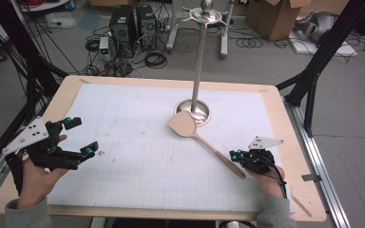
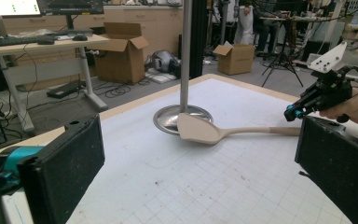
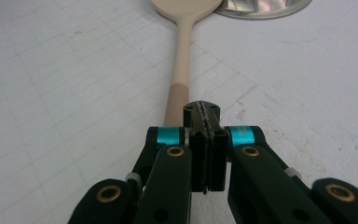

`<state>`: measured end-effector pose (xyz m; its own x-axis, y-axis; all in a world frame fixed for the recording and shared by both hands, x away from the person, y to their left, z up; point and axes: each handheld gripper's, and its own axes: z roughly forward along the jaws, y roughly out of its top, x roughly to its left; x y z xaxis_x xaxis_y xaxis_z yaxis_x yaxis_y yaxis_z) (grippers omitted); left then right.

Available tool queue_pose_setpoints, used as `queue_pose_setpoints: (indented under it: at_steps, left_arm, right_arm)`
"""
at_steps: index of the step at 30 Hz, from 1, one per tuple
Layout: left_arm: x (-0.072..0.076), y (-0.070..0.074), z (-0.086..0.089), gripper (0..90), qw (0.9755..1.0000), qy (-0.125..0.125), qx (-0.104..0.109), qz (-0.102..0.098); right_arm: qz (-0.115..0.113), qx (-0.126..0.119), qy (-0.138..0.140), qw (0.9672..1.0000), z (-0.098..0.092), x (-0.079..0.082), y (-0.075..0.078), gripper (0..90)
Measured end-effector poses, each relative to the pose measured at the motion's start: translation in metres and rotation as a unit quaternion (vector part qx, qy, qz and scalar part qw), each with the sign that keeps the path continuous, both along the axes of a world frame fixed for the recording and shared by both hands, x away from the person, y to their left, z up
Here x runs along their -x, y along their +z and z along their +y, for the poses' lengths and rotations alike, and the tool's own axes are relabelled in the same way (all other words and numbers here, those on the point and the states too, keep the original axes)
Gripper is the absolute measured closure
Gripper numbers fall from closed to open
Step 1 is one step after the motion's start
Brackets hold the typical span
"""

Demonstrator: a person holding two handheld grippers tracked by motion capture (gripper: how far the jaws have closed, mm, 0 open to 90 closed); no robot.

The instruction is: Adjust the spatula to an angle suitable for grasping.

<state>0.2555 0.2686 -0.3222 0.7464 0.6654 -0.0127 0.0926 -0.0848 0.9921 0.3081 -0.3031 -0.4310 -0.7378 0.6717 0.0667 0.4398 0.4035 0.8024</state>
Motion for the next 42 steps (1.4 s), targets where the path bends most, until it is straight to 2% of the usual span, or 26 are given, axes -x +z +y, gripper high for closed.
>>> queue_pose_setpoints:
  at_steps: [5, 12, 19, 24, 28, 33, 35, 42]
  left_arm:
    - [0.0, 0.0, 0.0, 1.8, 1.0, 0.0, 0.001, 0.0]
    - [0.0, 0.0, 0.0, 1.7, 1.0, 0.001, 0.0, 0.001]
    - [0.0, 0.0, -0.001, 1.7, 1.0, 0.001, 0.001, 0.001]
    - [0.0, -0.001, -0.002, 1.7, 1.0, 0.0, 0.0, 0.003]
    - [-0.001, -0.001, -0.002, 1.7, 1.0, 0.0, -0.001, 0.002]
    - [-0.001, -0.001, -0.003, 1.7, 1.0, -0.002, -0.001, 0.004]
    - [-0.001, -0.001, -0.002, 1.7, 1.0, -0.002, -0.002, 0.003]
    - [-0.001, -0.001, -0.003, 1.7, 1.0, -0.002, -0.001, 0.004]
  right_arm:
    - [0.018, 0.005, -0.01, 0.9998, -0.001, -0.003, -0.004, 90.0]
    - [0.033, 0.023, -0.005, 0.9992, 0.003, -0.005, -0.008, 90.0]
    - [0.04, 0.016, -0.006, 0.999, 0.002, -0.005, -0.009, 90.0]
    - [0.039, 0.02, 0.009, 0.999, 0.005, -0.005, -0.009, 90.0]
    - [0.046, 0.014, 0.015, 0.9987, 0.006, -0.005, -0.01, 90.0]
    - [0.057, 0.033, 0.04, 0.997, 0.015, -0.004, -0.014, 90.0]
    - [0.058, 0.034, 0.038, 0.997, 0.016, -0.004, -0.013, 90.0]
    - [0.062, 0.028, 0.059, 0.9959, 0.02, -0.002, -0.014, 90.0]
